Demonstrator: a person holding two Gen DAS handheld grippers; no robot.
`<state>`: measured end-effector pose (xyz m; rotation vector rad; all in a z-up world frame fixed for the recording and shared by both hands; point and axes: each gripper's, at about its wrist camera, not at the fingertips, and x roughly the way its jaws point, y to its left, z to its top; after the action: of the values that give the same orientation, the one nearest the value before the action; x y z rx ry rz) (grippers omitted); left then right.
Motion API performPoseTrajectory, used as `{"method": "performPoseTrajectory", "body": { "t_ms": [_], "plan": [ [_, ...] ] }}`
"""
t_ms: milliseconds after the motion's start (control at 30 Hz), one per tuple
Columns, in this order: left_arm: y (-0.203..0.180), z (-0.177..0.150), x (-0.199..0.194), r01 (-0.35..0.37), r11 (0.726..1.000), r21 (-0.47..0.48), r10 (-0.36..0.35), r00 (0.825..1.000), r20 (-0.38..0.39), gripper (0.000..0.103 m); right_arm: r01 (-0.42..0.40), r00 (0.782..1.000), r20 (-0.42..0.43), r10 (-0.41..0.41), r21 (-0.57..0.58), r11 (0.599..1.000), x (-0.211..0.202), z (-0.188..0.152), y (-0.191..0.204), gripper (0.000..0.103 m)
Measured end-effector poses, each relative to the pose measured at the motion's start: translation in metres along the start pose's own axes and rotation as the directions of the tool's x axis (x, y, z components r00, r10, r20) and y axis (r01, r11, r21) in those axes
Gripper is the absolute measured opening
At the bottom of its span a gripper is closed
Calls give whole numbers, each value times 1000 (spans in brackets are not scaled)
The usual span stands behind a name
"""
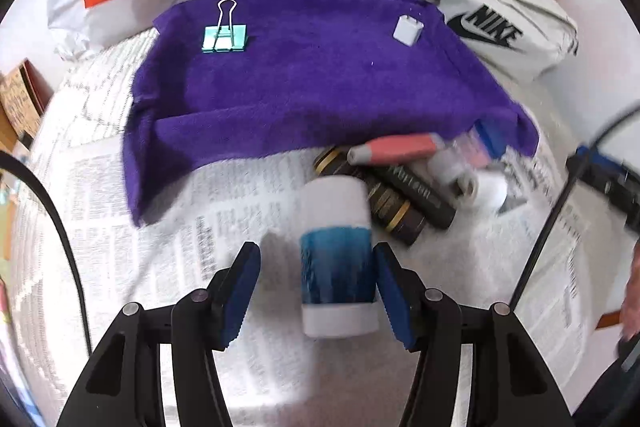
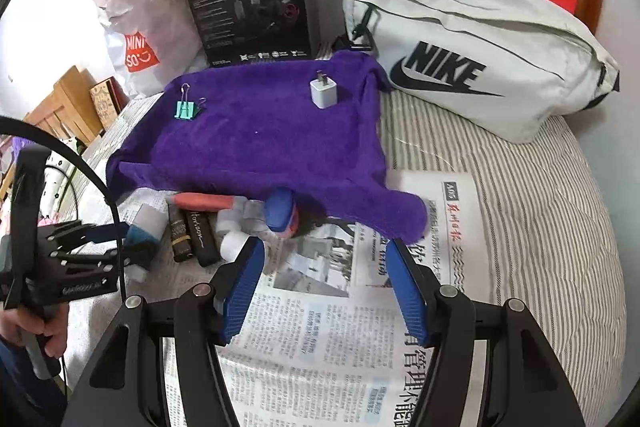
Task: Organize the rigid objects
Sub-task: 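Grasp the white-and-blue cylindrical bottle upright with the left gripper, then grasp the small blue-capped bottle by its cap with the right gripper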
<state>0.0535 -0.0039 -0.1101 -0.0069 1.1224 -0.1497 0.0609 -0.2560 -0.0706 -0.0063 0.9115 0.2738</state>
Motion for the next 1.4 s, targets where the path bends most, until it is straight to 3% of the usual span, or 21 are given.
{"method": "performPoseTrajectory", "body": {
  "t_ms": [267,300,333,367,600,700,833,900,967,1067,1400],
  "plan": [
    [-1,2,9,3,998,59,-5,1000,26,56,-3,1000,-15,3,-11,1000,6,-2,3,63],
    [-2,3,10,-5,997,74,3,999,34,53,-5,1000,-18,5,-16,1000,7,-2,4,63],
    [-4,4,10,-6,996,92,2,999,43,40,-7,1000,-22,7,-21,1000,9,-3,5,63],
    [-6,4,10,-1,994,106,-4,999,48,34,-6,1000,-26,5,-23,1000,10,-3,6,63],
    [-2,1,7,4,995,104,-11,998,65,34,-27,999,-38,27,-21,999,21,-2,12,63],
    [2,-2,5,-37,995,96,31,997,64,34,-26,999,-39,25,-25,999,29,1,17,63],
    [14,-9,0,-33,997,65,29,998,60,34,-10,1000,-7,9,-56,998,38,4,26,63],
    [18,-11,-1,-28,998,61,24,998,61,34,-12,1000,-27,10,-44,999,48,7,27,59],
    [20,-12,-1,-22,998,51,19,998,66,34,-16,999,-33,15,-30,999,56,9,26,43],
    [19,-14,-1,-25,999,48,21,997,75,34,-32,999,-41,31,-14,999,64,12,26,34],
    [21,-15,-5,-20,999,40,17,997,81,34,9,999,-44,-11,-50,999,72,16,36,32]
  ]
}}
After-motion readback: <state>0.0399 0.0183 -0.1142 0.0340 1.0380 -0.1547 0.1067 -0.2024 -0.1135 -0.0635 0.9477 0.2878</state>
